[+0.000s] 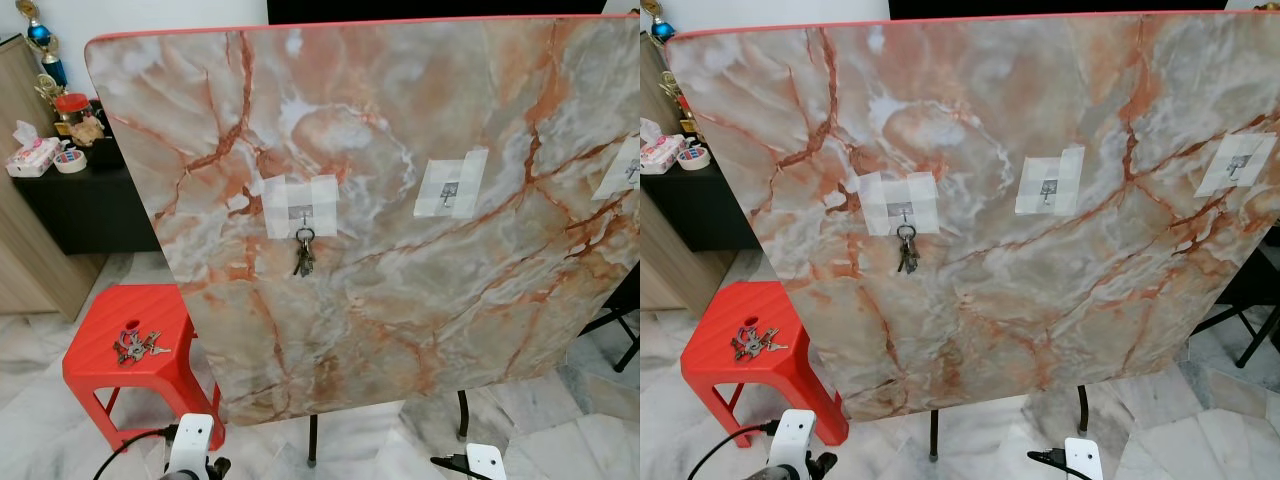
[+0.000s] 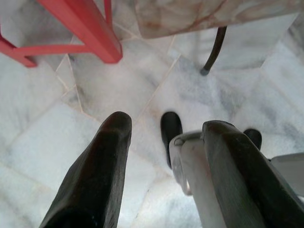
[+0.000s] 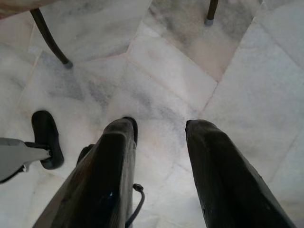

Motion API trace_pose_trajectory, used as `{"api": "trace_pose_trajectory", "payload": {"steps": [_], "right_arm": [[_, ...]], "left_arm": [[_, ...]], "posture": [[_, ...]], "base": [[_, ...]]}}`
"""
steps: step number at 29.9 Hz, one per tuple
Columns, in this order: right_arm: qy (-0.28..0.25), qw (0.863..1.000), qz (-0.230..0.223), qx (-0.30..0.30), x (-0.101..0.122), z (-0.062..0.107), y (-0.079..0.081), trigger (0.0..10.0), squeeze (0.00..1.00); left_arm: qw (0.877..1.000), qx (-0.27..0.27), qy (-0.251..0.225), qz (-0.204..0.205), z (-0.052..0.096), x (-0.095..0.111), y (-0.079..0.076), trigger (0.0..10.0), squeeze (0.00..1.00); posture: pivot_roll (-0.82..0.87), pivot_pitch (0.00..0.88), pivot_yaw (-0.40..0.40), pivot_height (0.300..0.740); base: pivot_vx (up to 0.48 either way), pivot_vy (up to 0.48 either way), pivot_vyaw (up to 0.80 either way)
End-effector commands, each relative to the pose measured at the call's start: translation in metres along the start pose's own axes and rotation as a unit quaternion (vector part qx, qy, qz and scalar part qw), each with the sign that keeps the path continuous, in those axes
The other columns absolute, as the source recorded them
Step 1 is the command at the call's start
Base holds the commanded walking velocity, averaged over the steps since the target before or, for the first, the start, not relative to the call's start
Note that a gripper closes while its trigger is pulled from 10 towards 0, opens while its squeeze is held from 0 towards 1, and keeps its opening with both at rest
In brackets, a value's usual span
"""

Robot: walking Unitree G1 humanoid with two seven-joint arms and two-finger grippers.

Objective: Hang keys on a hook

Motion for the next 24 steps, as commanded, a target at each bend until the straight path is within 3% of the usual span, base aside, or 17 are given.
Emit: {"api": "trace_pose_trajectory", "payload": {"steps": [1, 9, 18, 24], "right_arm": [[0.003, 1.000, -0.013, -0.004, -0.005, 0.000, -0.001, 10.0, 0.00], [0.007, 1.000, 0.000, -0.001, -0.006, 0.001, -0.003, 10.0, 0.00], [0.004, 1.000, 0.006, 0.006, -0.004, 0.001, -0.004, 10.0, 0.00], [0.003, 1.000, 0.006, 0.009, -0.003, 0.001, -0.003, 10.0, 0.00]], "left_arm": [[1.000, 0.002, 0.006, 0.004, 0.000, -0.005, -0.001, 10.0, 0.00], [1.000, 0.003, 0.023, 0.019, 0.003, -0.021, -0.003, 10.0, 0.00], [0.999, 0.005, 0.031, 0.028, 0.003, -0.025, -0.004, 10.0, 0.00], [0.999, 0.011, 0.042, 0.031, 0.005, -0.031, 0.003, 10.0, 0.00]], "posture": [[0.01, 0.000, 0.003, 0.724], [0.02, 0.000, -0.007, 0.724], [0.02, 0.000, -0.019, 0.724], [0.02, 0.000, -0.019, 0.724]], "base": [[0.000, 0.000, 0.00], [0.000, 0.000, 0.00], [0.000, 0.000, 0.00], [0.000, 0.000, 0.00]]}}
Point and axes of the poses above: a point about 5 cm out from each wrist's last joint towards the gripper, its own z axis pointing back from the gripper into the wrist, its own x axis along the axis of the wrist's last joint, y = z × x, the point moved 1 cm from there along -z, pointing out of the wrist towards the gripper, and after that the axes turned 7 degrees about -z, right-handed, at the moved point
